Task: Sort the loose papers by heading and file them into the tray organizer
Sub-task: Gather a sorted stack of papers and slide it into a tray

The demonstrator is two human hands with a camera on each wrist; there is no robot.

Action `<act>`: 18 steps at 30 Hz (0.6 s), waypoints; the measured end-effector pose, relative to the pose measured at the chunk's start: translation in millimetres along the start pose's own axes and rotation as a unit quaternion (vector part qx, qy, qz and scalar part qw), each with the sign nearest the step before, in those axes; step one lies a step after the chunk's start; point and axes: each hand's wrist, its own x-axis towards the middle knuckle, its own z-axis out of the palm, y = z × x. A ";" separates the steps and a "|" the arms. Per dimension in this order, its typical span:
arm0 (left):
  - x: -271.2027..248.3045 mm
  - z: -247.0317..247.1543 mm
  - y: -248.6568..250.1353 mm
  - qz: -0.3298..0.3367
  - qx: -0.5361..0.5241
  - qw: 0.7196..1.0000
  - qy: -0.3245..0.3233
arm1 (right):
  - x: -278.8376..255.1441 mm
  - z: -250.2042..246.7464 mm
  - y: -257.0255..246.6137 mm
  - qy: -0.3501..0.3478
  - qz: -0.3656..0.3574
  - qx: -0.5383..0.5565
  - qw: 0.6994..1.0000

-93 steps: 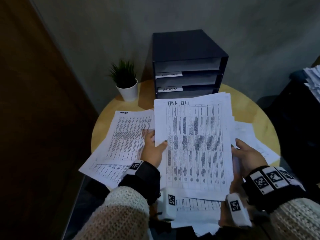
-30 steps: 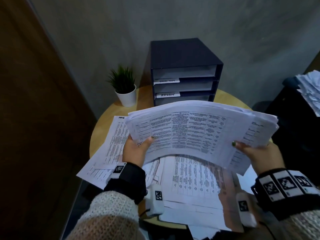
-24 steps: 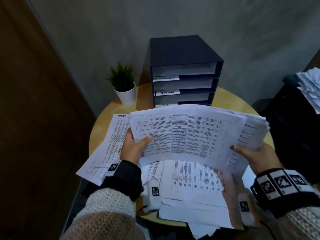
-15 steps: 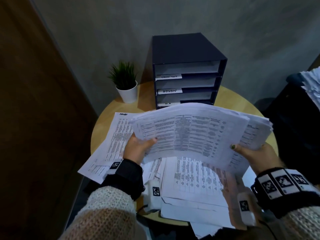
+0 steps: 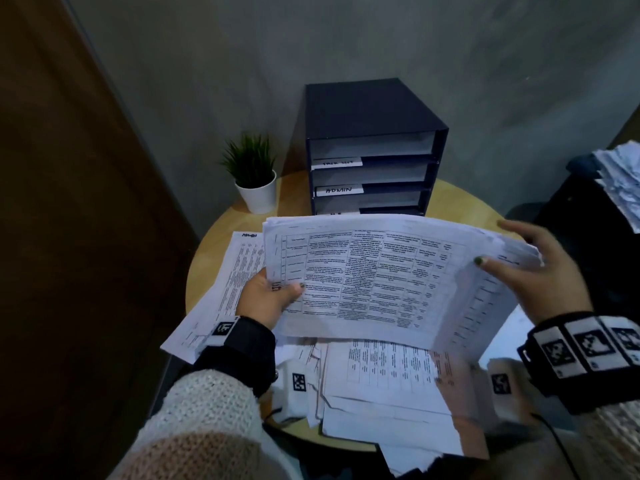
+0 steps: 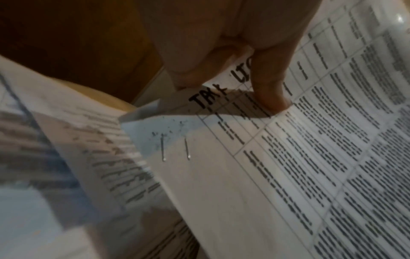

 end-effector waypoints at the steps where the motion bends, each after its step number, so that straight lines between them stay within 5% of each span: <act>1: -1.1 -1.3 7.5 0.001 0.000 1.000 -0.005 | 3.3 -5.6 -6.9 -0.015 -0.020 -0.007 1.000; 5: -5.2 -3.7 41.9 0.010 -0.002 0.999 -0.037 | 9.5 -16.2 -37.9 -0.117 -0.111 -0.240 0.957; 8: -9.1 0.4 68.2 0.031 0.030 0.996 -0.076 | 6.0 -13.3 -55.3 -0.201 -0.085 -0.347 0.912; 13: -0.5 4.4 95.4 0.055 0.070 0.990 -0.112 | 15.6 -22.8 -41.6 -0.205 -0.074 -0.225 0.950; 18: 31.1 -0.9 95.3 0.040 0.092 0.995 0.017 | 20.9 -14.0 -15.1 -0.184 0.018 -0.043 0.982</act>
